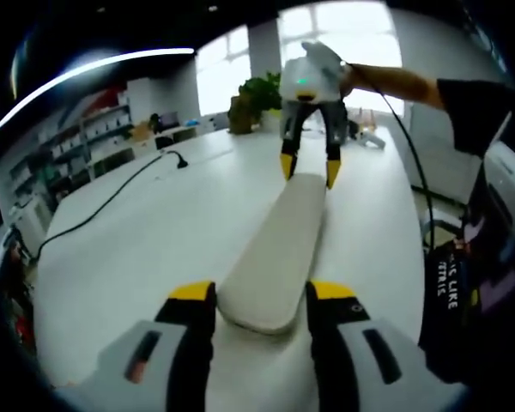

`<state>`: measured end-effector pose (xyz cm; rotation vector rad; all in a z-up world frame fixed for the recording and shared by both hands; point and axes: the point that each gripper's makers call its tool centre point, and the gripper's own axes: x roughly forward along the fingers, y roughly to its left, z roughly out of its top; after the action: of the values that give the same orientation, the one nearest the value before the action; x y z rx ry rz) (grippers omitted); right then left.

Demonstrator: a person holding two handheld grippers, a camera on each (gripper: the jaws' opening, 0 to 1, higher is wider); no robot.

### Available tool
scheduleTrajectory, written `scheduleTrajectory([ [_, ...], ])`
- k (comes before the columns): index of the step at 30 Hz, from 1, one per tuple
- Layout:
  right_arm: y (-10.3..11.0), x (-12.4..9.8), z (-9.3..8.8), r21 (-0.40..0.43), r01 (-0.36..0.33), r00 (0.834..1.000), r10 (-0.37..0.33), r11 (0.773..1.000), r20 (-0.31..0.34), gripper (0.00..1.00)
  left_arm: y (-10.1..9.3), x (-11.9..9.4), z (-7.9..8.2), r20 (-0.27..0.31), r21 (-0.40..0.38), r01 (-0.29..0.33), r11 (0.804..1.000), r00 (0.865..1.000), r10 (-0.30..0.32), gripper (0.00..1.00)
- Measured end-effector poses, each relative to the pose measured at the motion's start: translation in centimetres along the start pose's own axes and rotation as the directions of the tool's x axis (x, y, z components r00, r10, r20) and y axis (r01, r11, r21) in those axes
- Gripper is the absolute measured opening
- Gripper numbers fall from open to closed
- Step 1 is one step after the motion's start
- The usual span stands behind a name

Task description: Arrange the utensils inside the cutlery case until each visible utensil rests in its matching compartment.

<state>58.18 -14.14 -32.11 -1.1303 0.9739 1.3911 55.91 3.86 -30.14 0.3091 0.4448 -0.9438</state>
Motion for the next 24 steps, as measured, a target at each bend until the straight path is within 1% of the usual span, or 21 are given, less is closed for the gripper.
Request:
scheduleTrajectory([
  [3,0.2,0.4,-0.1,0.001,-0.007,1.0,0.007,1.0,-0.004,0.4,-0.2,0.0,-0.1,-0.01,-0.009,0.011,1.0,1.0,-0.011,0.45],
  [4,0.2,0.5,-0.2,-0.003,-0.008,1.0,0.008,1.0,-0.01,0.4,-0.4,0.0,0.0,-0.009,-0.028,0.025,0.999,1.0,-0.025,0.44],
  [6,0.1,0.7,-0.4,-0.013,-0.006,1.0,0.006,1.0,-0.026,0.4,-0.4,0.0,0.1,-0.002,-0.032,0.029,0.999,1.0,-0.029,0.44],
  [7,0.0,0.6,-0.4,-0.011,-0.007,1.0,0.007,1.0,-0.025,0.4,-0.4,0.1,0.1,-0.003,-0.032,0.027,0.999,1.0,-0.027,0.44],
  [8,0.0,0.6,-0.1,0.002,-0.012,1.0,0.012,1.0,-0.01,0.4,-0.3,0.1,0.1,-0.005,-0.027,0.019,0.999,1.0,-0.019,0.43],
  [10,0.0,0.6,-0.1,0.007,-0.013,1.0,0.013,1.0,-0.008,0.4,0.0,0.1,0.2,0.001,-0.028,0.01,1.0,1.0,-0.01,0.42],
  [11,0.0,0.7,-0.1,0.006,-0.013,1.0,0.013,1.0,-0.009,0.4,0.0,0.0,0.3,0.005,-0.034,0.011,0.999,1.0,-0.011,0.41],
  [13,0.0,0.7,0.0,0.006,-0.014,1.0,0.014,1.0,-0.01,0.4,-0.1,0.0,0.6,0.025,-0.048,0.018,0.999,1.0,-0.016,0.35],
  [14,0.0,0.7,0.1,0.006,-0.015,1.0,0.015,1.0,-0.011,0.4,-0.1,0.1,0.7,0.028,-0.052,0.02,0.998,0.999,-0.018,0.34],
  [18,-0.1,0.7,0.3,-0.005,-0.013,1.0,0.013,1.0,-0.017,0.4,-0.3,0.0,0.6,0.032,-0.057,0.019,0.998,0.999,-0.017,0.37],
  [20,-0.2,0.6,0.4,-0.008,-0.011,1.0,0.011,1.0,-0.017,0.4,-0.3,-0.4,0.5,0.028,-0.061,0.018,0.998,0.999,-0.016,0.39],
  [24,-0.3,0.5,0.5,-0.01,-0.011,1.0,0.01,1.0,-0.022,0.4,0.5,-1.8,0.5,0.029,-0.065,-0.022,0.998,0.999,0.024,0.39],
])
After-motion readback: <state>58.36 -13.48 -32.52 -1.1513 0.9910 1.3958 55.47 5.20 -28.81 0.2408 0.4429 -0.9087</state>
